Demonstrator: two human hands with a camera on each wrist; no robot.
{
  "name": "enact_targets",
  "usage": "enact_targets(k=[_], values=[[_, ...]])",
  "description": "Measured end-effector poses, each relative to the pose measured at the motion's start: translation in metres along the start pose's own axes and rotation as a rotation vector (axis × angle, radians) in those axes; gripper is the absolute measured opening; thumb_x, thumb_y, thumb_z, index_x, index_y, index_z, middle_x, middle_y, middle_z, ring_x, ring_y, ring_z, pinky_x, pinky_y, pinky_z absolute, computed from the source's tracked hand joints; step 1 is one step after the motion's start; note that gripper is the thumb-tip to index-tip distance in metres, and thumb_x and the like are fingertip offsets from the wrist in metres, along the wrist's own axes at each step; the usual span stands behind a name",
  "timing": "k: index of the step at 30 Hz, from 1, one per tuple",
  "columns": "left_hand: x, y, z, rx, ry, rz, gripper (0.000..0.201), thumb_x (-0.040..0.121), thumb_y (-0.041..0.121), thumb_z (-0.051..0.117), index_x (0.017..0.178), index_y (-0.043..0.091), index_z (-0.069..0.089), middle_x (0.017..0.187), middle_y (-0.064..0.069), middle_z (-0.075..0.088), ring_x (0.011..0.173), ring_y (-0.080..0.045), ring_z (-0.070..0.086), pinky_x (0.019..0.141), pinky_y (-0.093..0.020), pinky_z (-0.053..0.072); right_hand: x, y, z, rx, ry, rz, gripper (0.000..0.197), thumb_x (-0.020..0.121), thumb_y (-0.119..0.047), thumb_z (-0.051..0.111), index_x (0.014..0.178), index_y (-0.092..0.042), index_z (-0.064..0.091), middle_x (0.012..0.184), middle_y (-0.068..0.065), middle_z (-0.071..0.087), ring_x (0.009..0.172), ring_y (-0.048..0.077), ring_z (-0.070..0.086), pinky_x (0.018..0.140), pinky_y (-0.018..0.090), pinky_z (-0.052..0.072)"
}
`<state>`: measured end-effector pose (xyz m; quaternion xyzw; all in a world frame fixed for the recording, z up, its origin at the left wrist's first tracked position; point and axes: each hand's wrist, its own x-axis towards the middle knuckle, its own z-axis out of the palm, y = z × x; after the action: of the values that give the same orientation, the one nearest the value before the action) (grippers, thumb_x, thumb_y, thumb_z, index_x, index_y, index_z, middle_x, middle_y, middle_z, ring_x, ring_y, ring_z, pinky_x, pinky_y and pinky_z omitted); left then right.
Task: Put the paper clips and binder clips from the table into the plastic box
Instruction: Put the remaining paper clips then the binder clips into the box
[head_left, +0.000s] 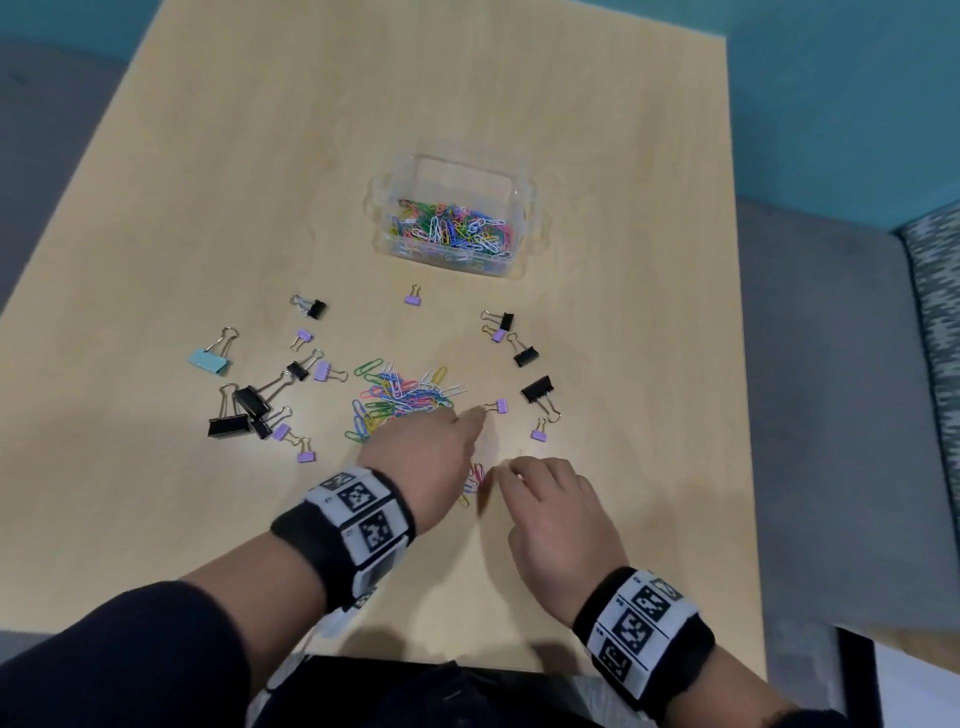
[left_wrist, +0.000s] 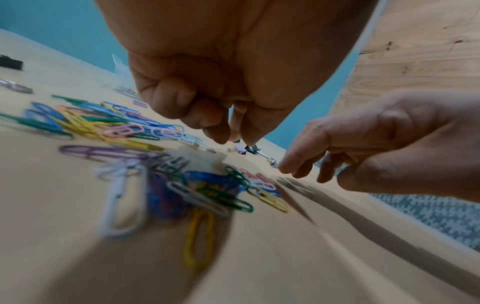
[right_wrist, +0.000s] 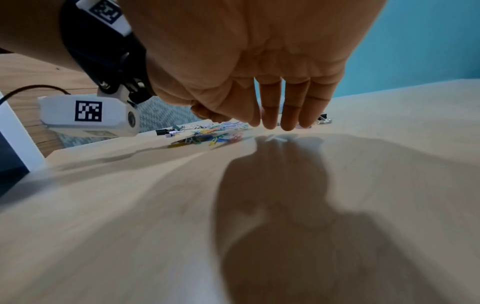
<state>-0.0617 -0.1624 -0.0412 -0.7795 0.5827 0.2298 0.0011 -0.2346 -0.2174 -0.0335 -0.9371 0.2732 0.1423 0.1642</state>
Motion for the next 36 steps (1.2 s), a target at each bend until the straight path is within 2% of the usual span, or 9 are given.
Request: enact_targets(k=[4, 8, 11, 14, 17, 24, 29, 32, 36], values=[[-0.036, -0.028, -0.002, -0.026, 0.099, 0.029, 0.016, 0.084, 0.021, 0.047, 0.092, 0.017, 0.06, 0.073, -0.001, 0.051, 0.064, -0.028, 0.055, 0.044, -0.033, 0.041, -0.002, -0.005, 0.005, 0.022, -0.026, -0.039, 0.056, 0.067, -0.016, 0.034, 0.12, -0.013, 0.053, 0.115, 0.003, 0.055, 0.092, 0.028, 0.049, 0.073, 0.038, 0.049], [-0.074, -0.044, 0.006, 0.007, 0.057, 0.11, 0.008, 0.079, 0.023, 0.05, 0.073, 0.02, 0.053, 0.068, 0.001, 0.049, 0.056, -0.025, 0.052, 0.039, -0.028, 0.033, 0.011, -0.025, 0.011, 0.025, -0.039, -0.119, 0.055, 0.07, -0.017, 0.036, 0.122, -0.01, 0.053, 0.114, 0.006, 0.055, 0.091, 0.029, 0.049, 0.072, 0.04, 0.05], [-0.087, -0.042, 0.023, 0.07, -0.007, 0.211, 0.011, 0.082, 0.027, 0.048, 0.083, 0.022, 0.058, 0.081, 0.003, 0.051, 0.067, -0.021, 0.052, 0.048, -0.033, 0.046, 0.028, -0.038, 0.004, 0.056, -0.037, -0.139, 0.047, 0.072, -0.017, 0.045, 0.118, -0.013, 0.052, 0.116, 0.005, 0.053, 0.094, 0.029, 0.048, 0.074, 0.04, 0.048], [-0.093, -0.045, 0.028, 0.061, 0.044, 0.287, 0.011, 0.078, 0.022, 0.05, 0.082, 0.02, 0.059, 0.083, 0.002, 0.052, 0.068, -0.021, 0.048, 0.053, -0.033, 0.045, 0.024, -0.04, 0.002, 0.097, -0.018, -0.157, 0.024, 0.072, -0.016, 0.041, 0.094, -0.017, 0.05, 0.098, 0.005, 0.052, 0.081, 0.028, 0.048, 0.064, 0.04, 0.048], [-0.092, -0.038, 0.034, 0.053, 0.055, 0.323, 0.018, 0.076, 0.024, 0.047, 0.086, 0.019, 0.061, 0.089, 0.0, 0.055, 0.074, -0.023, 0.05, 0.059, -0.033, 0.049, 0.01, -0.039, 0.014, 0.092, -0.084, -0.224, 0.018, 0.071, -0.013, 0.045, 0.088, -0.017, 0.046, 0.094, 0.006, 0.051, 0.079, 0.028, 0.048, 0.065, 0.041, 0.049], [-0.067, -0.047, 0.015, -0.057, 0.219, 0.076, 0.01, 0.08, 0.017, 0.05, 0.086, 0.015, 0.058, 0.099, -0.007, 0.056, 0.084, -0.027, 0.048, 0.062, -0.038, 0.049, 0.047, -0.049, 0.001, 0.163, -0.008, -0.145, 0.026, 0.073, -0.015, 0.039, 0.095, -0.014, 0.052, 0.103, 0.007, 0.052, 0.089, 0.029, 0.049, 0.069, 0.038, 0.048], [-0.026, -0.056, -0.001, 0.012, 0.183, -0.058, 0.053, 0.08, 0.014, 0.051, 0.132, 0.005, 0.043, 0.135, -0.021, 0.044, 0.112, -0.038, 0.045, 0.088, -0.048, 0.047, 0.068, -0.046, -0.012, 0.227, 0.064, 0.037, 0.039, 0.079, -0.009, 0.049, 0.118, -0.016, 0.049, 0.117, 0.005, 0.043, 0.102, 0.026, 0.043, 0.073, 0.036, 0.047], [-0.007, -0.054, -0.011, 0.121, 0.113, -0.086, 0.05, 0.078, 0.017, 0.037, 0.126, 0.006, 0.044, 0.124, -0.015, 0.051, 0.105, -0.033, 0.047, 0.085, -0.043, 0.043, 0.088, -0.054, -0.016, 0.135, 0.053, 0.019, 0.047, 0.077, -0.009, 0.048, 0.124, -0.014, 0.047, 0.117, 0.007, 0.045, 0.098, 0.029, 0.042, 0.079, 0.041, 0.045], [-0.015, -0.054, -0.012, 0.14, 0.11, -0.05, 0.035, 0.077, 0.018, 0.048, 0.11, 0.013, 0.056, 0.1, -0.006, 0.06, 0.091, -0.028, 0.051, 0.075, -0.039, 0.043, 0.097, -0.06, -0.018, -0.012, 0.028, -0.011, 0.046, 0.078, -0.011, 0.047, 0.125, -0.012, 0.047, 0.117, 0.009, 0.049, 0.095, 0.031, 0.043, 0.077, 0.041, 0.042]])
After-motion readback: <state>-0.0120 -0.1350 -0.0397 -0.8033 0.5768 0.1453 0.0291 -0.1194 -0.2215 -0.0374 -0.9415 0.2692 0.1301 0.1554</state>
